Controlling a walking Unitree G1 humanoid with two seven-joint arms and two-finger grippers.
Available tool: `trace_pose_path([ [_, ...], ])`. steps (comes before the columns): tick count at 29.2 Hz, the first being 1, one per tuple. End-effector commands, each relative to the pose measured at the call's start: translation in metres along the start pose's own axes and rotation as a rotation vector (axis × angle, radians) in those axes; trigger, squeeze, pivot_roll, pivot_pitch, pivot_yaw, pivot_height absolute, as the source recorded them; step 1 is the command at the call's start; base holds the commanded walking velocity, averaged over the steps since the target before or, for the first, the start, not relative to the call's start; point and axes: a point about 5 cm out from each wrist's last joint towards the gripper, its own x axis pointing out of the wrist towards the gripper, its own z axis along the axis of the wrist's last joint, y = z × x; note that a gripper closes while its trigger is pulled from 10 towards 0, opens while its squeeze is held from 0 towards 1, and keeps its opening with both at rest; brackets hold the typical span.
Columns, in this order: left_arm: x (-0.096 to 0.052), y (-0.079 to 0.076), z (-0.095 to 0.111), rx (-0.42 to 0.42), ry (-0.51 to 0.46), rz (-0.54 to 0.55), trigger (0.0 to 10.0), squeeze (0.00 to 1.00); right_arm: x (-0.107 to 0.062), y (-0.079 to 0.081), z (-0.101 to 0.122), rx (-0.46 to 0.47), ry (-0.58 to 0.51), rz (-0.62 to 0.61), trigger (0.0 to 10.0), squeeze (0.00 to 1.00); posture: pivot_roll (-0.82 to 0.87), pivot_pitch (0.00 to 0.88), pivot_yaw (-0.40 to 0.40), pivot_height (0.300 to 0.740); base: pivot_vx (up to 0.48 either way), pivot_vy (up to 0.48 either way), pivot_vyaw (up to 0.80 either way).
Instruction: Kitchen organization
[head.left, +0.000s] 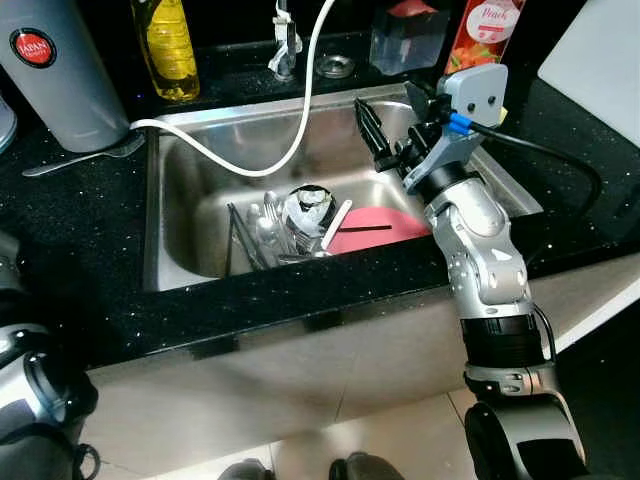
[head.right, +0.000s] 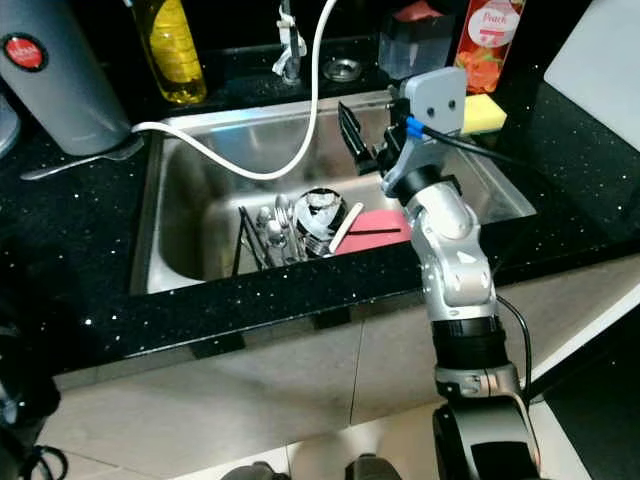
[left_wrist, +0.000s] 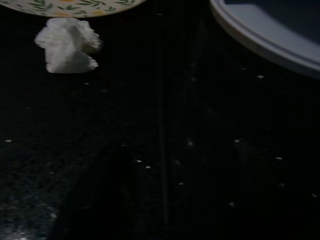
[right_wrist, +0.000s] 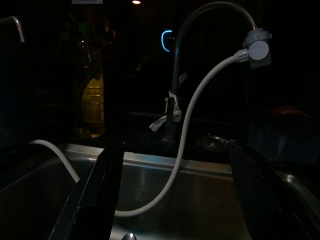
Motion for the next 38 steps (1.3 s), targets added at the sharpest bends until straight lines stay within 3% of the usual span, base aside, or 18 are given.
trace_pose_path([
  [1, 0.007, 0.01, -0.004, 0.04, 0.037, 0.054, 0.3, 0.0, -0.002, 0.002, -0.001, 0.004, 0.005, 0.008, 10.0, 0.0, 0.01, 0.101, 0.042, 0.74, 0.0, 0.0, 0.0],
  [6, 0.008, 0.012, -0.011, 0.084, 0.069, 0.072, 0.0, 0.0, -0.002, 0.003, -0.001, 0.005, 0.007, 0.009, 10.0, 0.0, 0.02, 0.103, 0.046, 0.74, 0.0, 0.0, 0.0],
  [9, 0.009, 0.017, -0.02, 0.179, 0.079, 0.097, 0.0, 0.0, -0.003, 0.004, -0.001, 0.006, 0.006, 0.008, 10.0, 0.0, 0.03, 0.105, 0.059, 0.74, 0.0, 0.0, 0.0],
  [14, 0.01, 0.023, -0.031, 0.18, 0.127, 0.122, 0.0, 0.0, -0.002, 0.006, -0.001, 0.012, 0.006, 0.031, 10.0, 0.0, 0.03, 0.105, 0.057, 0.74, 0.0, 0.0, 0.0],
  [18, 0.009, 0.022, -0.037, 0.179, 0.142, 0.13, 0.0, 0.0, -0.001, 0.021, 0.005, 0.039, -0.007, 0.183, 10.0, 0.0, 0.03, 0.105, 0.056, 0.74, 0.0, 0.0, 0.0],
  [20, 0.008, 0.022, -0.039, 0.176, 0.145, 0.131, 0.0, 0.0, -0.007, 0.034, 0.009, 0.072, -0.018, 0.316, 10.0, 0.0, 0.03, 0.102, 0.051, 0.74, 0.0, 0.0, 0.0],
  [23, 0.008, 0.022, -0.039, 0.177, 0.146, 0.132, 0.0, 0.0, -0.011, 0.041, 0.011, 0.08, -0.024, 0.385, 10.0, 0.0, 0.03, 0.099, 0.051, 0.74, 0.0, 0.0, 0.0],
  [26, 0.007, 0.022, -0.04, 0.172, 0.149, 0.13, 0.0, 0.0, -0.026, 0.063, 0.013, 0.074, -0.014, 0.64, 10.0, 0.0, 0.02, 0.097, 0.05, 0.74, 0.0, 0.0, 0.0],
  [28, 0.007, 0.022, -0.04, 0.172, 0.149, 0.13, 0.0, 0.0, -0.026, 0.063, 0.013, 0.074, -0.014, 0.64, 10.0, 0.0, 0.02, 0.097, 0.05, 0.74, 0.0, 0.0, 0.0],
  [29, 0.006, 0.021, -0.041, 0.167, 0.15, 0.127, 0.0, 0.0, -0.031, 0.07, 0.013, 0.07, 0.001, 0.735, 10.0, 0.0, 0.02, 0.096, 0.051, 0.74, 0.0, 0.0, 0.0],
  [30, 0.006, 0.021, -0.041, 0.167, 0.15, 0.127, 0.0, 0.0, -0.031, 0.07, 0.013, 0.07, 0.001, 0.735, 10.0, 0.0, 0.02, 0.096, 0.051, 0.74, 0.0, 0.0, 0.0],
  [32, 0.001, 0.013, -0.044, 0.159, 0.156, 0.102, 0.0, 0.0, -0.046, 0.083, 0.012, 0.073, 0.041, 0.982, 10.0, 0.0, 0.02, 0.092, 0.048, 0.74, 0.0, 0.0, 0.0],
  [38, -0.004, 0.008, -0.047, 0.164, 0.155, 0.088, 0.0, 0.0, -0.046, 0.083, 0.012, 0.067, 0.046, 1.01, 10.0, 0.0, 0.02, 0.089, 0.046, 0.74, 0.0, 0.0, 0.0],
])
